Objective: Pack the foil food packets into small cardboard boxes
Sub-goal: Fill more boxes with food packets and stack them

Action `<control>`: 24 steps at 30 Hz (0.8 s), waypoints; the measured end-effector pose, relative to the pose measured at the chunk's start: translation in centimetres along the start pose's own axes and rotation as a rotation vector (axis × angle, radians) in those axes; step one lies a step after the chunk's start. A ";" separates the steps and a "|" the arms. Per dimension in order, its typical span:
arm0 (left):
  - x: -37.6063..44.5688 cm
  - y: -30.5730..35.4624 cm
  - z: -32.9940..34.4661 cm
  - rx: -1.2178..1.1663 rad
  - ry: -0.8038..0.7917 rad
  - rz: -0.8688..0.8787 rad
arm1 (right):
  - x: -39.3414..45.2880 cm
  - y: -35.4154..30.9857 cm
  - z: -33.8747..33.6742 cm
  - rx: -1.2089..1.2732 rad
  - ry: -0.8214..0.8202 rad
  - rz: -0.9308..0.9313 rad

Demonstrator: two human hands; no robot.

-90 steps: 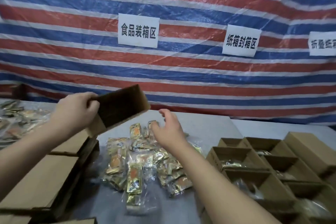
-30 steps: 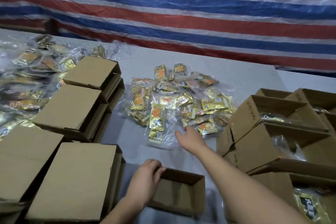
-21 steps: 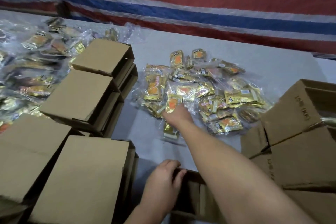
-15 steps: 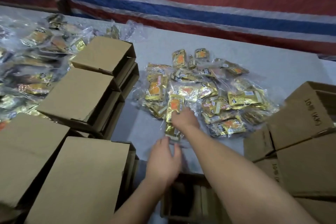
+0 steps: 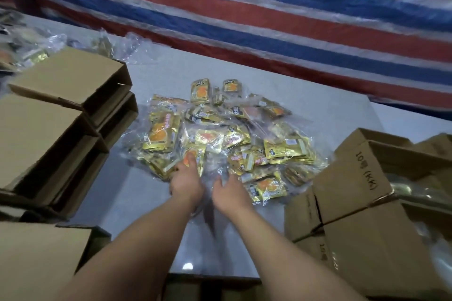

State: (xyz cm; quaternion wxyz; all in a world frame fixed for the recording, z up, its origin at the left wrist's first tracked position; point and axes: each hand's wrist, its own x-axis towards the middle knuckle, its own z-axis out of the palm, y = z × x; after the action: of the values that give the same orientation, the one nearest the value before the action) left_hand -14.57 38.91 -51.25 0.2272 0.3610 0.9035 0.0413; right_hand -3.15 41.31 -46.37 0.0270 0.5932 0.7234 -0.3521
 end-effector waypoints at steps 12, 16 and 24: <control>-12.0 2.4 -13.6 -0.619 0.200 0.384 | -7.8 -5.5 -9.5 1.268 -0.474 -0.081; -17.1 4.1 -16.8 -0.460 0.223 0.504 | -11.1 -6.2 -11.9 1.510 -0.498 -0.156; -23.3 1.1 -19.3 -0.367 0.253 0.758 | -16.9 -2.4 -16.5 1.322 -0.487 -0.325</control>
State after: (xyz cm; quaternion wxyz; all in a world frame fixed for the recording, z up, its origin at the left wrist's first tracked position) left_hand -7.58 25.82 -24.86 0.1438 0.6129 0.7055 0.3255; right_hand 6.00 35.93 -25.09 -0.2299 0.2750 0.4119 -0.8378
